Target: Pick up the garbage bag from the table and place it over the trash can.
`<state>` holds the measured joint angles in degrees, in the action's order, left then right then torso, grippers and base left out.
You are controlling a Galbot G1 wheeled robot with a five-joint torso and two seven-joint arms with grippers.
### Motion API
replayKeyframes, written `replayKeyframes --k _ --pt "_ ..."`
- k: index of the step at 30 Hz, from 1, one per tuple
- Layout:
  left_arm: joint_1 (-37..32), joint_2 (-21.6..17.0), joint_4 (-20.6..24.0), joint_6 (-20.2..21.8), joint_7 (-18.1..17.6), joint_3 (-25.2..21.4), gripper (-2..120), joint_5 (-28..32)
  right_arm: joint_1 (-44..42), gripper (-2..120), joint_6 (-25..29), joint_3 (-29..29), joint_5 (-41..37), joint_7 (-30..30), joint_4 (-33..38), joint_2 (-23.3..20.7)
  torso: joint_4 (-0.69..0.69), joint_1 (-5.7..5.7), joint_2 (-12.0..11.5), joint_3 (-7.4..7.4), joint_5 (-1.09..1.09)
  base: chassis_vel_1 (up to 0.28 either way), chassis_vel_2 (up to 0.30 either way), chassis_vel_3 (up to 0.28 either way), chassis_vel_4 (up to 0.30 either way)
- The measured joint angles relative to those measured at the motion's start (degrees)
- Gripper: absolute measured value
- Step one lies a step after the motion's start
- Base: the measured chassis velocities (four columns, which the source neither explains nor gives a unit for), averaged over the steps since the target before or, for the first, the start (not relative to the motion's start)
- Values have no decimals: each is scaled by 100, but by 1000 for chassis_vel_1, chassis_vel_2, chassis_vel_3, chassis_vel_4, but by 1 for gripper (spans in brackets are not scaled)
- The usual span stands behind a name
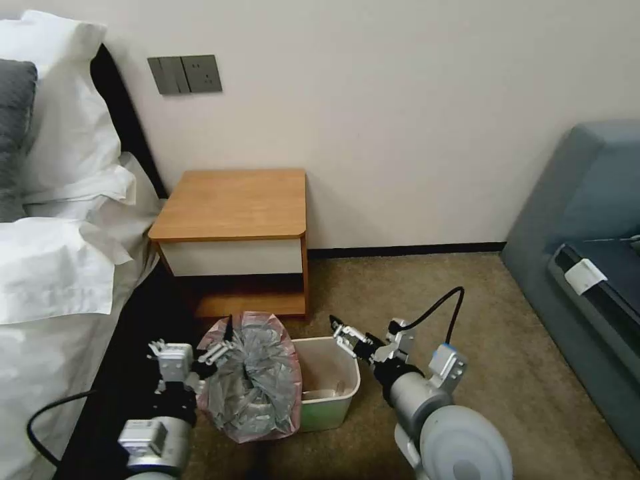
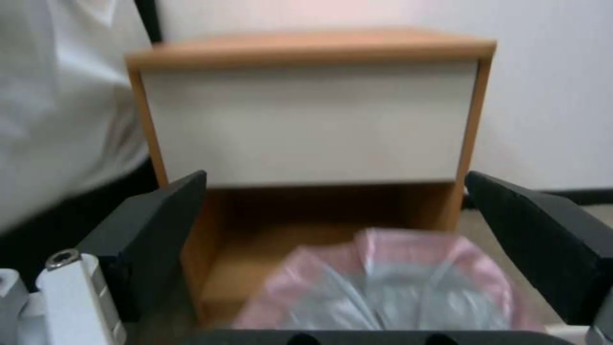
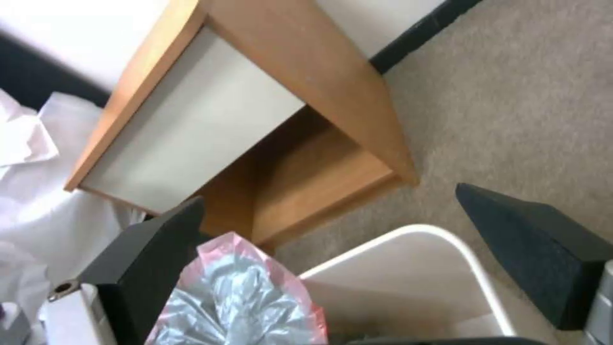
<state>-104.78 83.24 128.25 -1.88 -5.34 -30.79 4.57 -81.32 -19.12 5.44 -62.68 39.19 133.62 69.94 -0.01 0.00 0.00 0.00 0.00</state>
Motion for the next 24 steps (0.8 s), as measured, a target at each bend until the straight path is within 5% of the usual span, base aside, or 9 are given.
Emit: replayKeyframes --k 10,21,24 --pt "8 9 -158 482 -623 366 100 -23 -260 100 0 252 22 -54 110 87 1 0 0 0 0 0 0 0 0" --pt "-23 16 -180 869 -837 496 97 126 -363 100 15 269 104 -61 115 155 0 0 0 0 0 0 0 0 0" --pt "-56 23 -179 1035 -1058 543 86 197 -368 100 19 266 116 -61 113 157 0 -1 0 0 0 0 0 0 0"
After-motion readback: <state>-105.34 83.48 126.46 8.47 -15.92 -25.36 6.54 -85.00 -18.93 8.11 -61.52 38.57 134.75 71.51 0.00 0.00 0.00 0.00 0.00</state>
